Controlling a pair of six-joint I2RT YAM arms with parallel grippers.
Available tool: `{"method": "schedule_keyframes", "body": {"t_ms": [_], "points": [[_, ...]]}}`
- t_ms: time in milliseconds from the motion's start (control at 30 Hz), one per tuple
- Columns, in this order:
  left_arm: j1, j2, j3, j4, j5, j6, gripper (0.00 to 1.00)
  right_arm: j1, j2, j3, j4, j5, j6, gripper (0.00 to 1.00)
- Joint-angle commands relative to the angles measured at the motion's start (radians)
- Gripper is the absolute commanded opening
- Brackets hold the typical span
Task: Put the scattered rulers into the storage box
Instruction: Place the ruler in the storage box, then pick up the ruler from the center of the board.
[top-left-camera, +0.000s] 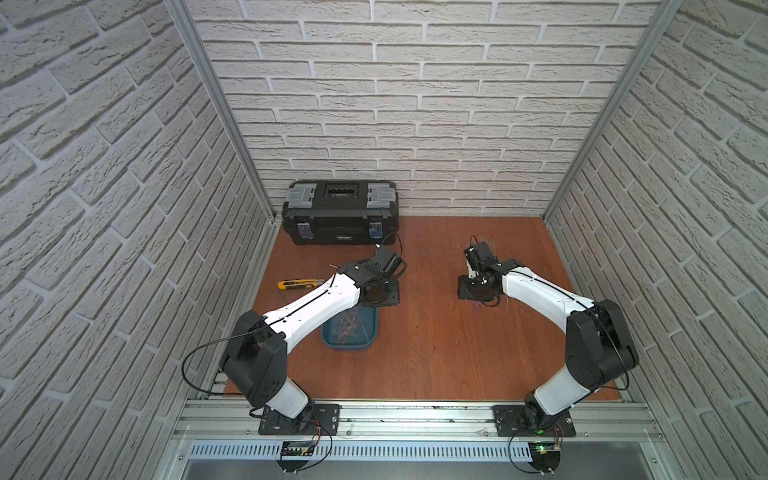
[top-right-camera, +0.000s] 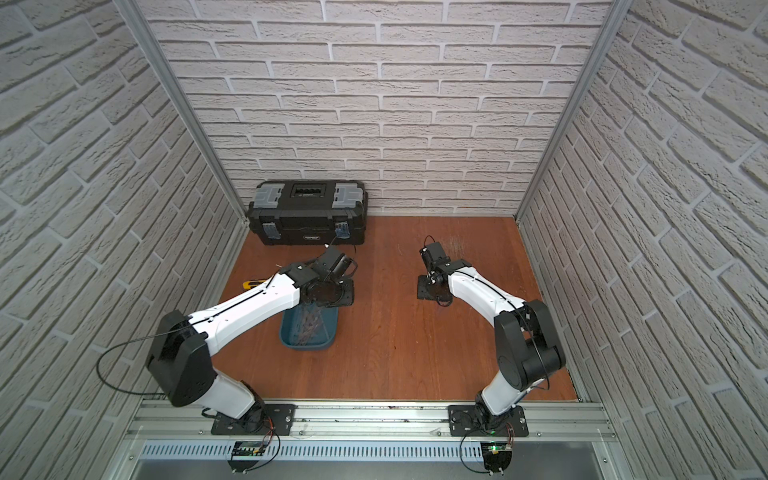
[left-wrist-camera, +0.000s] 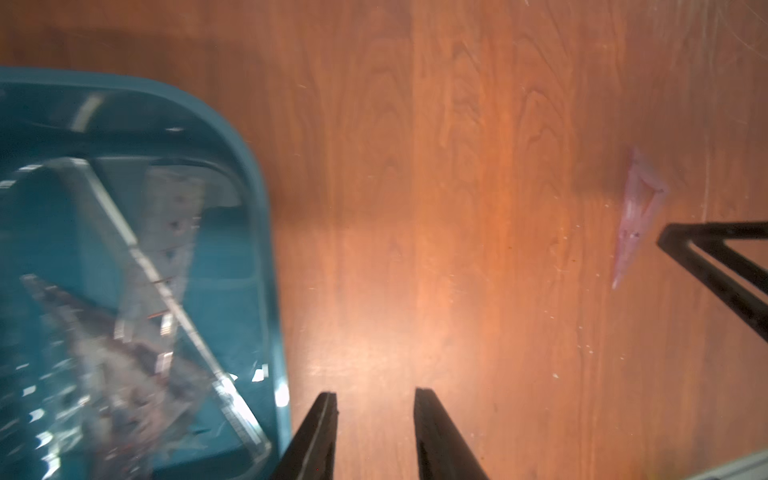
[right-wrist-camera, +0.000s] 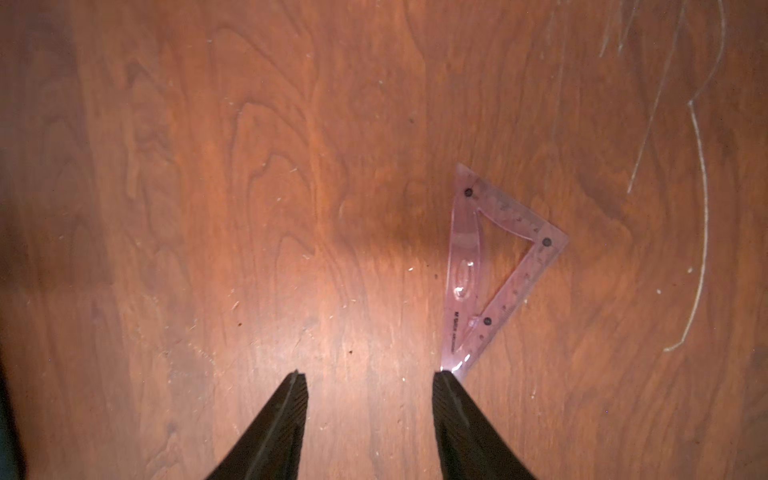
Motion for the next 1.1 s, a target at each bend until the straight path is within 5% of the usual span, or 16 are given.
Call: {"method": "schedule_keyframes", "body": {"t_ms": [0, 1067], "points": [[-0.018, 0.028, 0.039, 0.078, 0.053, -0.015, 0.36, -0.025, 0.035, 0.032, 0.033, 0.032, 0.001, 0.55], [-0.044, 0.076, 0.037, 0.103, 0.071, -0.034, 0.35, -0.083, 0.173, 0.012, 0.104, 0.031, -0.026, 0.60]]}}
